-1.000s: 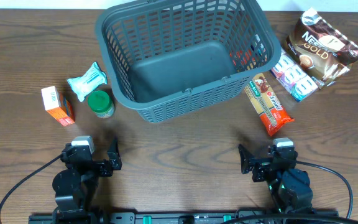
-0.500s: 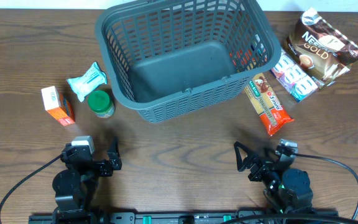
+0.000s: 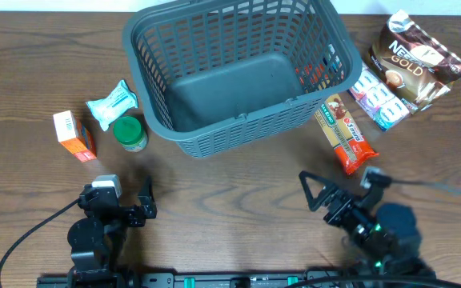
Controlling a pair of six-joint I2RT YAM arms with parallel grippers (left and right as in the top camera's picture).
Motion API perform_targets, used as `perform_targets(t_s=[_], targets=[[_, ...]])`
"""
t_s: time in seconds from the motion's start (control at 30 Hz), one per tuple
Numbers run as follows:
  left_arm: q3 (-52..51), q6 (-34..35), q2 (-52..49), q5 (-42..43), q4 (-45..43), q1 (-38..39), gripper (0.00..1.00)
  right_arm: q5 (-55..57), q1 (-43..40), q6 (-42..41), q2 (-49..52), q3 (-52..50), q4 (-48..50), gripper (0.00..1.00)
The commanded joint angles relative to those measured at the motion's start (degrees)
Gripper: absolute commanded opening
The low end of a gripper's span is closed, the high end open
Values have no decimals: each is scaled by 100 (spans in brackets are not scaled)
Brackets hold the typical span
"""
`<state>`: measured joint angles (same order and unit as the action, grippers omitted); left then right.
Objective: Pack container
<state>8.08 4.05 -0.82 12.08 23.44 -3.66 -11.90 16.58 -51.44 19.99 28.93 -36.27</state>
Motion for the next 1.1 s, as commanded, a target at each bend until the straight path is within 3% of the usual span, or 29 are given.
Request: perform_targets(t_s=[0.0, 0.27, 0.5, 0.57, 0.6, 0.67, 0.73, 1.07], targets=[[-116, -96, 55, 35, 2, -28, 99, 321, 66, 1187, 1189, 1403, -411, 98], [-116, -96, 55, 35, 0, -28, 98, 944, 66, 3091, 4404, 5034, -1891, 95], [-116, -96, 55, 35, 0, -28, 98, 1908, 55, 3960, 6454, 7401, -1982, 80], [-116, -96, 55, 33, 2, -28, 98, 1963, -17, 4166, 6931, 7827, -1974, 67], [-116, -96, 55, 35, 2, -28, 98, 1963, -72, 4201, 7138, 7984, -1974, 56], [-116, -96, 55, 35, 2, -28, 99, 1947, -199, 4212, 7552, 8238, -1974, 11], [-116, -96, 55, 35, 0, -28, 99, 1825, -350, 4212, 7943, 8424, -1996, 1], [-116, -96, 55, 35, 2, -28, 98, 1165, -625, 4494, 8690, 8732, -2833, 1]])
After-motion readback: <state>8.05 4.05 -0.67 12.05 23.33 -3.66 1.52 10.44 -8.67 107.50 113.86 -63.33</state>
